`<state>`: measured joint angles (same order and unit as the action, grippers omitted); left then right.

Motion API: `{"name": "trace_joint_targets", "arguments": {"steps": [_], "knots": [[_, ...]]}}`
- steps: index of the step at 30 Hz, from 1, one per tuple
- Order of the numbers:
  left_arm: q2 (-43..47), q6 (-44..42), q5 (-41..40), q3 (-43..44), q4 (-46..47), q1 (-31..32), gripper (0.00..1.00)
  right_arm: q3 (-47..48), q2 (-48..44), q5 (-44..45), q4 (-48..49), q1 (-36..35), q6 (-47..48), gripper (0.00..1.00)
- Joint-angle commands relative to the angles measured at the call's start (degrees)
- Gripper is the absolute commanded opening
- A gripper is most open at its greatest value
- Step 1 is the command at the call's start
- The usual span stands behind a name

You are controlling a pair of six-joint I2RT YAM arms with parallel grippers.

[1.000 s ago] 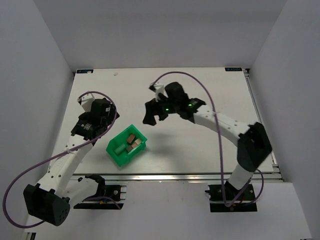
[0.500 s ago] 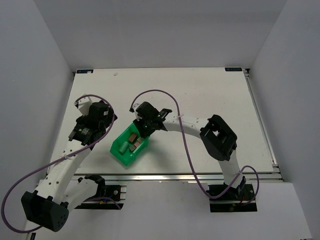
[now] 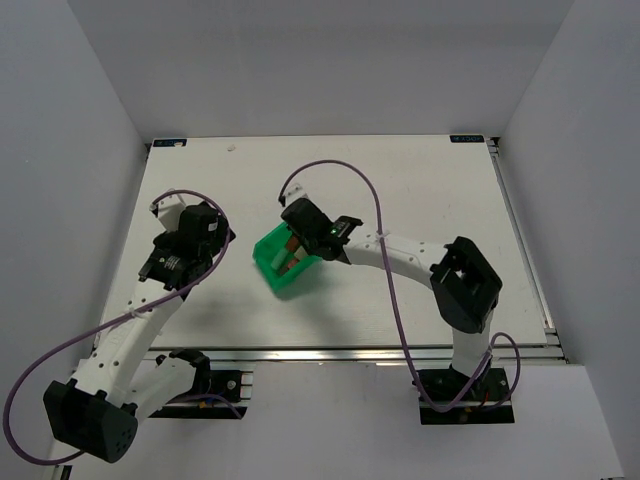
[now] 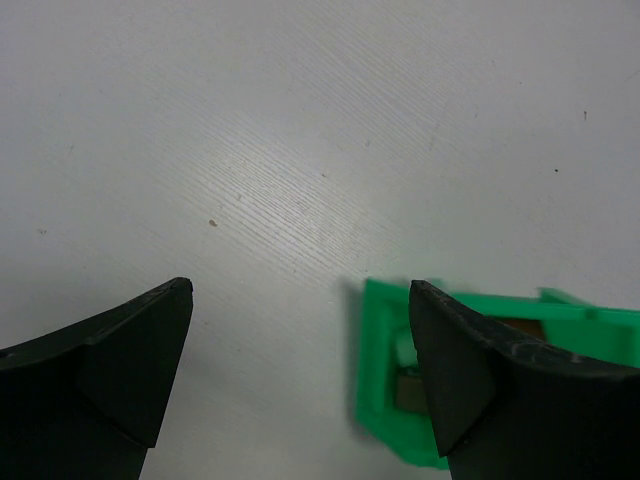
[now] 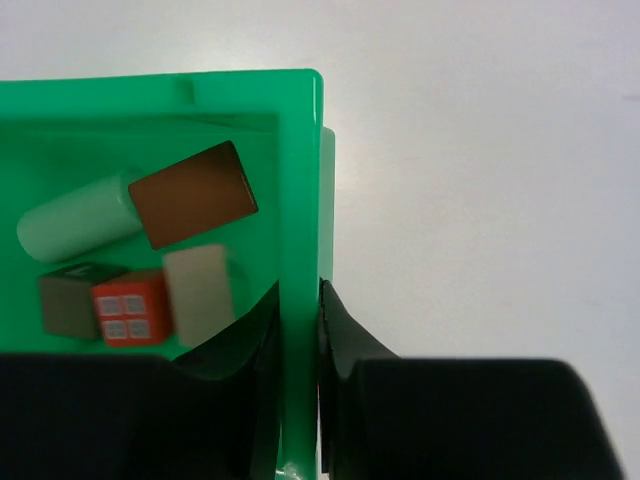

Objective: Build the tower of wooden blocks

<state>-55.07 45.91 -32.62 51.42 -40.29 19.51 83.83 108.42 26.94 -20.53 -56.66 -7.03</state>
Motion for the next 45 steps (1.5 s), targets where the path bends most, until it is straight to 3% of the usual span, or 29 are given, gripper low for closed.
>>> {"name": "trace_joint_targets", "arguments": {"steps": [1,11,15,18,28,33,36,37,40,41,42,43,45], "knots": [[-0.65,-0.82,-0.25,-0.62,1.44,-0.17,0.98,-0.42,-4.18,20.22,3.39,1.9,6.66,0.0],[-4.17,-3.46,3.26,-0.88,5.13,-0.17,0.98,-3.14,-6.56,30.09,10.5,6.83,26.43,0.0],[-5.57,-4.6,5.02,-1.32,6.8,-0.17,0.98,-7.44,-6.82,39.48,19.63,7.62,38.9,0.0],[-5.93,-5.13,5.81,-1.23,7.24,-0.17,0.98,-9.12,-7.34,41.44,26.24,8.41,45.59,0.0],[-6.1,-7.5,9.67,-3.43,11.11,0.0,0.98,-13.07,-6.3,45.04,32.39,9.03,54.64,0.0],[-7.07,-8.03,9.68,-3.43,11.55,-0.08,0.98,-17.29,-3.23,49.87,44.95,8.68,65.46,0.0],[-7.33,-8.21,9.51,-3.78,11.81,-0.08,0.98,-19.58,-1.64,51.63,54.08,8.59,72.57,0.0],[-7.33,-8.21,9.59,-4.13,11.99,-0.08,0.98,-20.37,-1.29,52.07,61.42,8.59,75.12,0.0],[-7.95,-8.38,10.38,-4.66,12.96,-0.08,0.98,-24.5,0.91,53.39,80.66,8.5,93.45,0.0],[-8.21,-8.47,10.56,-4.66,13.22,-0.08,0.98,-25.29,2.13,53.74,100.06,8.5,100.73,0.0],[-8.56,-8.47,10.73,-4.66,13.22,-0.08,0.98,-24.86,6.15,54.35,111.65,8.5,118.9,0.0],[-9.17,-8.47,10.82,-4.57,13.31,-0.08,0.98,-23.29,8.88,54.71,123.77,8.59,130.05,0.0],[-9.7,-8.56,11.35,-4.4,13.75,-0.08,0.98,-20.47,13.55,56.46,128.99,8.76,134.99,0.0]]}}
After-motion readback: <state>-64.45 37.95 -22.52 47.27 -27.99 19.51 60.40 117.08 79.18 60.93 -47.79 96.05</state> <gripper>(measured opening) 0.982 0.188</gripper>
